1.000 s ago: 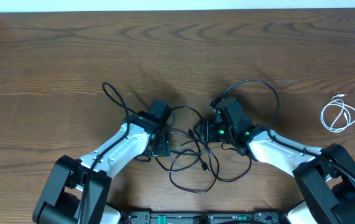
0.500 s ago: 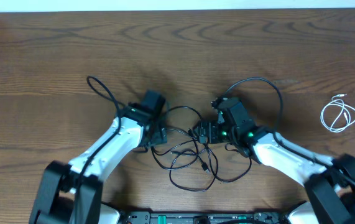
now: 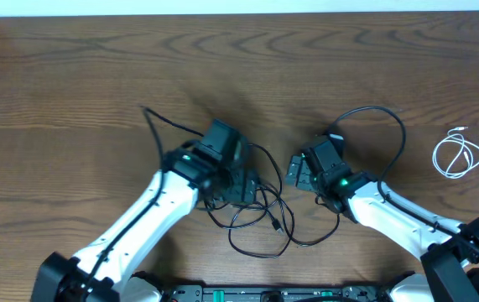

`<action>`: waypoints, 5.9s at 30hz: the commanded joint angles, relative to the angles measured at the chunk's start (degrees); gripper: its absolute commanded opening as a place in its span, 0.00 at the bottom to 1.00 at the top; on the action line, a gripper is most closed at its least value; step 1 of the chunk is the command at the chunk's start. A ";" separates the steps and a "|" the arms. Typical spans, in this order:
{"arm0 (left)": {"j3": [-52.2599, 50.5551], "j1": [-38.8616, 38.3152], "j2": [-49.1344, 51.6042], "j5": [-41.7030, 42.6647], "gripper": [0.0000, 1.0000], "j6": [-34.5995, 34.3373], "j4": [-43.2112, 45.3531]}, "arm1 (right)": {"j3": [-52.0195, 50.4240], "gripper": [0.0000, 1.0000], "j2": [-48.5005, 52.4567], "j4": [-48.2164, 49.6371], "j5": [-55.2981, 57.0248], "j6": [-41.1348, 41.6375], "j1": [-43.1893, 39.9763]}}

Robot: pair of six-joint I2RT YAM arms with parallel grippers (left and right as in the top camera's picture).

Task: Untangle cables

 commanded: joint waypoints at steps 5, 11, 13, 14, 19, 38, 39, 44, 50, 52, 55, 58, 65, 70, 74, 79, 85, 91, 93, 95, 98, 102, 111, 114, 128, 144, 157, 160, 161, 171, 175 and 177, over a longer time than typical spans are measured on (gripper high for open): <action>-1.49 -9.03 4.83 2.78 0.98 1.16 -0.17 | -0.11 0.99 -0.61 -1.09 0.31 3.13 -3.96; -1.49 -15.39 5.07 1.49 0.98 -0.04 3.21 | -0.11 0.99 -0.61 -0.98 -0.50 3.13 -4.26; -1.49 -16.37 5.07 -1.55 0.98 -2.47 3.74 | -0.11 0.99 -0.61 -0.96 -0.50 3.13 -4.26; -1.51 -16.72 5.07 -3.13 0.98 -3.48 3.74 | -0.11 0.99 -0.61 -0.98 -0.50 3.13 -4.26; -2.84 -18.64 5.33 -6.93 0.80 -2.89 6.73 | -0.11 0.99 -0.61 -0.85 -0.50 3.13 -4.26; -3.85 -21.51 13.88 -11.47 0.52 -0.96 17.77 | -0.11 0.99 -0.61 -0.85 -0.55 3.13 -4.26; -3.85 -21.49 14.29 -11.47 0.51 -0.96 18.08 | -0.11 0.99 -0.61 -0.85 -0.55 3.13 -4.26; -3.85 -21.40 15.89 -14.23 0.41 -0.96 18.86 | -0.11 0.99 -0.61 -0.83 -0.55 3.13 -4.26; -3.85 -19.69 15.89 -20.24 0.29 -0.98 18.82 | -0.11 0.99 -0.61 -0.83 -0.55 3.13 -4.26; -3.85 -17.81 15.91 -22.97 0.29 -0.98 18.62 | -0.11 0.99 -0.61 -0.85 -0.55 3.13 -4.26; -3.85 -15.08 15.91 -24.85 0.29 -1.64 18.23 | -0.11 0.99 -0.61 -0.85 -0.57 3.13 -4.26; -3.85 -10.88 15.91 -24.96 0.29 -1.68 17.88 | -0.11 0.99 -0.61 -0.85 -0.55 3.13 -4.26; -3.85 -0.68 15.91 -24.24 0.30 -2.29 16.15 | -0.11 0.99 -0.61 -0.83 -0.55 3.13 -4.26; -3.69 6.19 15.67 -20.63 0.35 -2.23 14.43 | -0.11 0.99 -0.61 -0.83 -0.55 3.13 -4.26; -0.94 12.09 14.29 -13.62 0.38 -1.70 10.88 | -0.11 0.99 -0.61 -0.79 -0.57 3.15 -4.26; 4.20 16.85 9.31 -6.34 0.42 -1.62 4.04 | -0.11 0.99 -0.61 -0.79 -0.57 3.15 -4.26; 4.15 15.32 4.50 0.46 0.45 -2.08 2.82 | -0.11 0.99 -0.61 -0.76 -0.57 3.15 -4.26; 1.11 10.45 4.79 0.83 0.45 -5.90 2.64 | -0.11 0.99 -0.61 -0.79 -0.57 3.13 -4.26; -0.37 8.59 4.76 0.79 0.45 -6.64 2.91 | -0.11 0.99 -0.61 -0.79 -0.57 3.13 -4.26; -2.34 6.54 4.76 0.61 0.45 -7.69 4.31 | -0.11 0.99 -0.61 -0.79 -0.57 3.15 -4.26; -4.81 4.24 4.79 0.59 0.45 -9.01 6.47 | -0.11 0.99 -0.61 -0.76 -0.59 3.15 -4.26; -8.81 1.36 4.79 0.59 0.44 -9.66 11.45 | -0.11 0.99 -0.61 -0.66 -0.74 3.13 -4.26; -12.22 -0.90 4.79 -5.20 0.39 -9.60 13.86 | -0.11 0.99 -0.61 -0.68 -0.74 3.13 -4.26; -12.22 -0.92 4.79 -5.20 0.40 -9.60 13.88 | -0.11 0.99 -0.61 -0.66 -0.72 3.15 -4.26; -12.22 -0.96 4.79 -5.22 0.41 -9.31 13.64 | -0.11 0.99 -0.61 -0.66 -0.72 3.13 -4.26; -13.62 -0.96 4.79 -14.69 0.41 -4.42 13.00 | -0.11 0.99 -0.61 -0.66 -0.74 3.13 -4.26; -14.01 0.28 4.70 -17.07 0.10 -4.35 14.51 | -0.11 0.99 -0.61 -0.66 -0.76 3.13 -4.24; -10.34 2.47 4.61 -17.07 0.08 -1.31 14.45 | -0.11 0.99 -0.61 -0.66 -0.79 3.15 -4.24; -9.29 2.99 4.61 -17.29 0.08 -0.57 14.27 | -0.11 0.99 -0.61 -0.66 -0.79 3.13 -4.24; -3.21 4.04 4.61 -33.51 0.08 2.14 9.35 | -0.11 0.99 -0.61 -0.66 -0.79 3.15 -4.26; -3.21 4.02 4.61 -33.03 0.34 2.27 7.98 | -0.11 0.99 -0.61 -0.63 -0.92 3.13 -4.26; -3.02 4.04 4.61 -31.65 0.39 2.29 7.52 | -0.11 0.99 -0.61 -0.63 -0.92 3.13 -4.26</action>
